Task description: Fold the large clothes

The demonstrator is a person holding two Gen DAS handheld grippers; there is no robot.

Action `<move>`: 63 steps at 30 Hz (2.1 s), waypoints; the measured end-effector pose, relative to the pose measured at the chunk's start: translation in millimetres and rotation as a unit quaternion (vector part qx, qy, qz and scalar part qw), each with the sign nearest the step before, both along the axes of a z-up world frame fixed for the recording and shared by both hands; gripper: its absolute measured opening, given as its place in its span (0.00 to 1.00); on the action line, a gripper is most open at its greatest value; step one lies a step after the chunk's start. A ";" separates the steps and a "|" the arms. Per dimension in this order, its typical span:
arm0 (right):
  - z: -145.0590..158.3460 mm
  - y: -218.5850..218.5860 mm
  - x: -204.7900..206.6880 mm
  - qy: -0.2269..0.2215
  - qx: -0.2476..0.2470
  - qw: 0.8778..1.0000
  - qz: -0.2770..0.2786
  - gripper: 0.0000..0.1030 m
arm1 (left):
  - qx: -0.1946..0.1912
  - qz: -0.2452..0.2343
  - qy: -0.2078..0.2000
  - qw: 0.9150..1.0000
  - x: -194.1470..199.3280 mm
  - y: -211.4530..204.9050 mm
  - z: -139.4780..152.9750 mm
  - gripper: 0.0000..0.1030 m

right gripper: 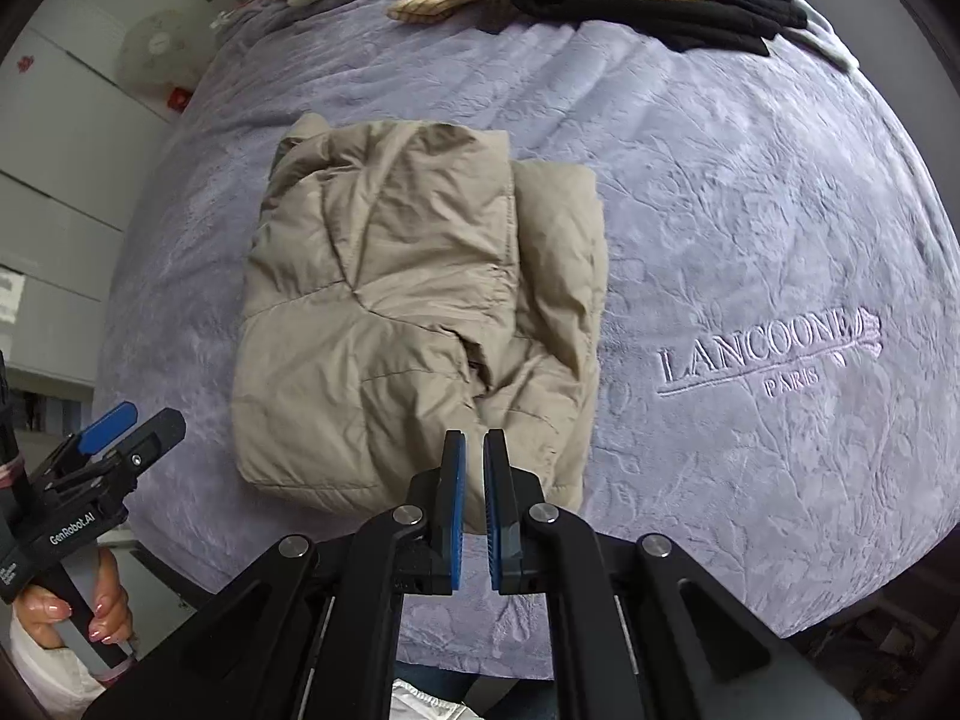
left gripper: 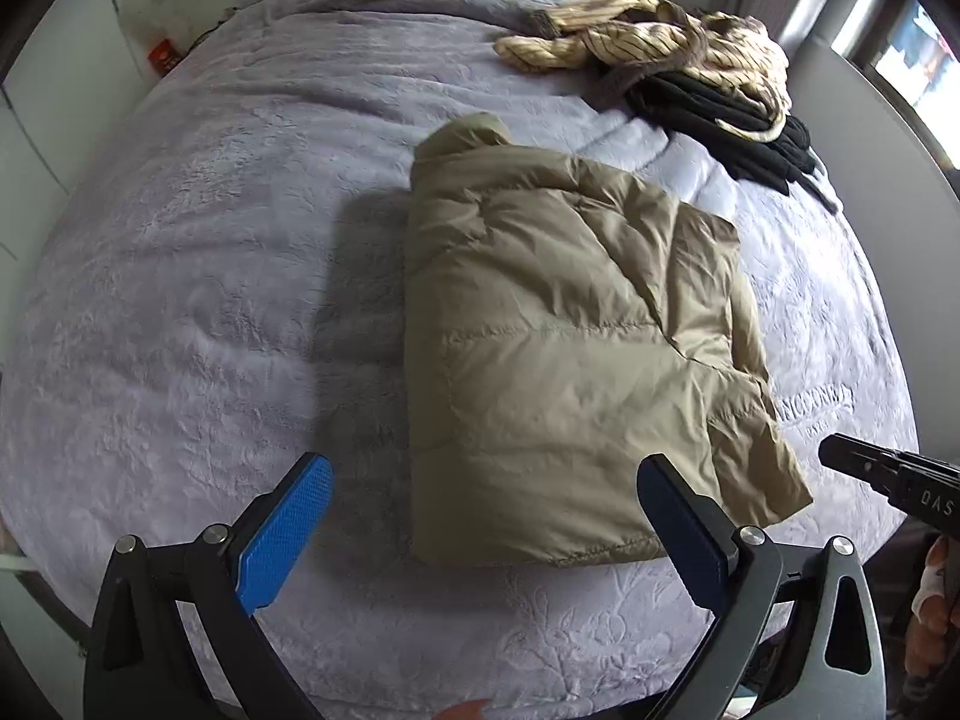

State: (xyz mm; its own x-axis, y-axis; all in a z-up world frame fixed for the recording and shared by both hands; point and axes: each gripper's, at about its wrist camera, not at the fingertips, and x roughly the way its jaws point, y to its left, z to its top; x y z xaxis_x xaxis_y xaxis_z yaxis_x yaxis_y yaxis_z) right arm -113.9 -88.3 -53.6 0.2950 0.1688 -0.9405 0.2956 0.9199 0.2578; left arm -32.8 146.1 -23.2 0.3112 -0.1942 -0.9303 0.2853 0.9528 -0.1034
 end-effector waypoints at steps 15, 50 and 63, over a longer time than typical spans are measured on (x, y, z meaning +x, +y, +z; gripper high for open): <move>-1.5 16.7 -4.9 0.018 -0.029 0.999 -0.011 0.07 | -0.021 0.011 -0.011 1.000 -8.2 15.8 -4.8 0.99; 40.8 26.4 -12.5 -0.078 -0.119 0.989 -0.033 1.00 | 0.029 0.022 -0.047 0.998 -25.6 10.3 30.5 0.99; 70.0 42.6 -33.7 -0.110 -0.127 0.986 -0.019 1.00 | 0.041 0.039 -0.082 0.995 -49.8 10.4 57.7 0.99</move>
